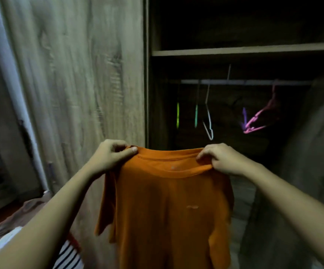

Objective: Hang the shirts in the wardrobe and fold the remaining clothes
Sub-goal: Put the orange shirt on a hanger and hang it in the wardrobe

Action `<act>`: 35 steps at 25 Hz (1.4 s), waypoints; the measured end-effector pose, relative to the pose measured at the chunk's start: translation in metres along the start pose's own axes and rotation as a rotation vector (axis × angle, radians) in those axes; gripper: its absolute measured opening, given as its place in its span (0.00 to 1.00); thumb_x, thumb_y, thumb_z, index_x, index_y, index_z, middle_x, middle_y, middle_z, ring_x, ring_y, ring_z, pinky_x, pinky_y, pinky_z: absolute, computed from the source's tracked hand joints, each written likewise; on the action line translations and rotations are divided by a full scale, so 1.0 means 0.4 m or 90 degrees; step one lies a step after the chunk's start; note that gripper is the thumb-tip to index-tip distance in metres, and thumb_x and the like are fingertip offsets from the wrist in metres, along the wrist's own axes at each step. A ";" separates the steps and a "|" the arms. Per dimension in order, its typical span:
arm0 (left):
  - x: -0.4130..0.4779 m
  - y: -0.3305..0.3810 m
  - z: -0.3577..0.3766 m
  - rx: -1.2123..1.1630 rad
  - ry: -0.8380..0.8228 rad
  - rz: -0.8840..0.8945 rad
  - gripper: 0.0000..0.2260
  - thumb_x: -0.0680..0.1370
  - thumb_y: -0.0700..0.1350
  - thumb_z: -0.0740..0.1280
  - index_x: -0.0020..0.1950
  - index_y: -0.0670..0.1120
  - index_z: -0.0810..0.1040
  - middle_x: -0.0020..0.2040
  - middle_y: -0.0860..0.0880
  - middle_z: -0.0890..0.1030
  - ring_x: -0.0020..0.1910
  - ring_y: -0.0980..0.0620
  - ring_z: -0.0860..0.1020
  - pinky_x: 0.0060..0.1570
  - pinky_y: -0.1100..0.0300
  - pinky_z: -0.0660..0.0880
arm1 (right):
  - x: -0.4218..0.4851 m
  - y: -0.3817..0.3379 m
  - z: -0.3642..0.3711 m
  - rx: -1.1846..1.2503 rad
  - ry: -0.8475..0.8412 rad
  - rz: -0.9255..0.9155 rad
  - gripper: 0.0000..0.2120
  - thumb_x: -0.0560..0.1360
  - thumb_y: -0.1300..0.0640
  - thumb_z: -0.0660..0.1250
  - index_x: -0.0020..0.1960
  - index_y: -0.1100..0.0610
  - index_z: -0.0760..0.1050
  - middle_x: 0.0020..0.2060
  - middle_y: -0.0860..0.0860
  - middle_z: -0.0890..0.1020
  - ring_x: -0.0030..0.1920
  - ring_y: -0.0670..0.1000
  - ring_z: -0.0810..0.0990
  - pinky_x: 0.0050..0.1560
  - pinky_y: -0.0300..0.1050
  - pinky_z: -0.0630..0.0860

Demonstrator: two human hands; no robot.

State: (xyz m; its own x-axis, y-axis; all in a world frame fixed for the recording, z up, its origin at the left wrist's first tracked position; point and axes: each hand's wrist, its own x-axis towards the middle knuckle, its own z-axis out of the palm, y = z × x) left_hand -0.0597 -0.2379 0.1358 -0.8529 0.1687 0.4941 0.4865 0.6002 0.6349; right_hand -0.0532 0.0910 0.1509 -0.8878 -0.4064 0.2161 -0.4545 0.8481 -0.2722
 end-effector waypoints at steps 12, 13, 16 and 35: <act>0.253 -0.031 0.340 0.158 -0.011 -0.036 0.22 0.81 0.55 0.56 0.38 0.40 0.77 0.31 0.44 0.78 0.29 0.51 0.77 0.33 0.56 0.74 | 0.099 0.097 0.033 -0.037 0.165 -0.043 0.12 0.80 0.58 0.56 0.59 0.52 0.75 0.56 0.47 0.74 0.55 0.48 0.77 0.54 0.43 0.75; 0.293 -0.016 0.356 0.123 0.024 -0.047 0.20 0.81 0.54 0.57 0.41 0.41 0.78 0.30 0.46 0.77 0.28 0.52 0.75 0.30 0.59 0.73 | 0.109 0.101 0.034 -0.033 0.158 -0.052 0.12 0.80 0.58 0.56 0.60 0.51 0.74 0.57 0.47 0.74 0.55 0.48 0.77 0.54 0.43 0.75; 0.436 0.047 0.373 0.001 0.174 -0.098 0.17 0.81 0.52 0.58 0.55 0.39 0.78 0.31 0.50 0.75 0.27 0.56 0.73 0.27 0.64 0.69 | 0.133 0.112 0.037 -0.041 0.151 -0.073 0.14 0.79 0.59 0.55 0.61 0.50 0.73 0.59 0.47 0.73 0.55 0.49 0.77 0.54 0.46 0.76; 0.795 0.069 0.388 -0.095 0.128 -0.212 0.12 0.81 0.44 0.58 0.57 0.39 0.77 0.51 0.41 0.78 0.50 0.45 0.78 0.51 0.54 0.73 | 0.155 0.188 0.065 -0.026 0.136 -0.089 0.18 0.77 0.60 0.56 0.65 0.45 0.67 0.60 0.40 0.68 0.60 0.41 0.71 0.56 0.34 0.68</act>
State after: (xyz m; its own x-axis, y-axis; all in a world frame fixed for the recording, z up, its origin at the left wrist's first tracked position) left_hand -0.3471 -0.0463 0.2182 -0.9217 -0.1802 0.3434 0.2246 0.4739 0.8515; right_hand -0.1444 0.1206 0.1194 -0.7790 -0.4434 0.4434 -0.5648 0.8033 -0.1890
